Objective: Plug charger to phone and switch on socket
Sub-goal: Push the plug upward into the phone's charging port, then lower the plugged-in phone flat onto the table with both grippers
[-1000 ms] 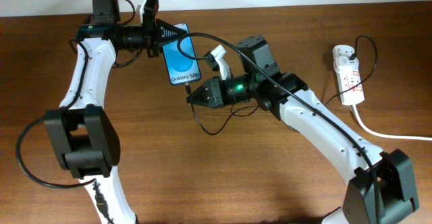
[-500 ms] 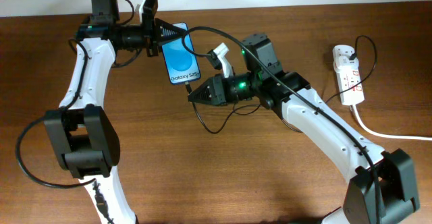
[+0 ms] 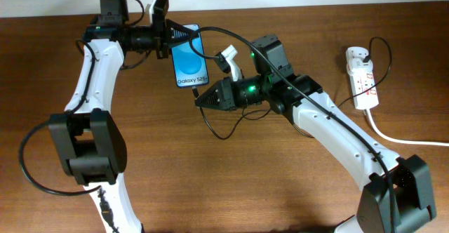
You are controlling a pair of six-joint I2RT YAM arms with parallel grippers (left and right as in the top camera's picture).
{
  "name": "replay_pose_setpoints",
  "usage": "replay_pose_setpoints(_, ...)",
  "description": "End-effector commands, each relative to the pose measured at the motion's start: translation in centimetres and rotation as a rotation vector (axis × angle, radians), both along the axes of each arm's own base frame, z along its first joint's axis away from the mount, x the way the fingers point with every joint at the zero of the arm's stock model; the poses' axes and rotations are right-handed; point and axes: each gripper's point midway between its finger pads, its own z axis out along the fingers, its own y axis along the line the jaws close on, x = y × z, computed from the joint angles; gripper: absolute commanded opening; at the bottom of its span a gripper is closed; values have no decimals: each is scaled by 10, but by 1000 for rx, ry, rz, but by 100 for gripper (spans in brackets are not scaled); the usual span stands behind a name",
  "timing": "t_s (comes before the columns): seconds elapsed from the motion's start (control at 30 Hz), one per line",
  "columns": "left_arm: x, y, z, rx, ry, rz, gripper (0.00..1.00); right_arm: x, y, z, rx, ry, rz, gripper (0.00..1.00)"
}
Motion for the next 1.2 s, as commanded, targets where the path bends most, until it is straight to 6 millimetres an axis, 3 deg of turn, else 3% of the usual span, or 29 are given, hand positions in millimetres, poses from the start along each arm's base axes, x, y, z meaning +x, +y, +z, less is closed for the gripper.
replay_pose_setpoints(0.0, -17, -19, 18, -70, 11, -86, 0, 29, -12, -3, -43, -61, -109, 4)
replay_pose_setpoints(0.4, -17, -25, 14, -48, 28, -81, 0, 31, -3, -6, -70, -92, -136, 4)
replay_pose_setpoints(1.17, -19, -33, 12, -33, 27, -88, 0, 60, -17, -3, -83, -94, -278, 4)
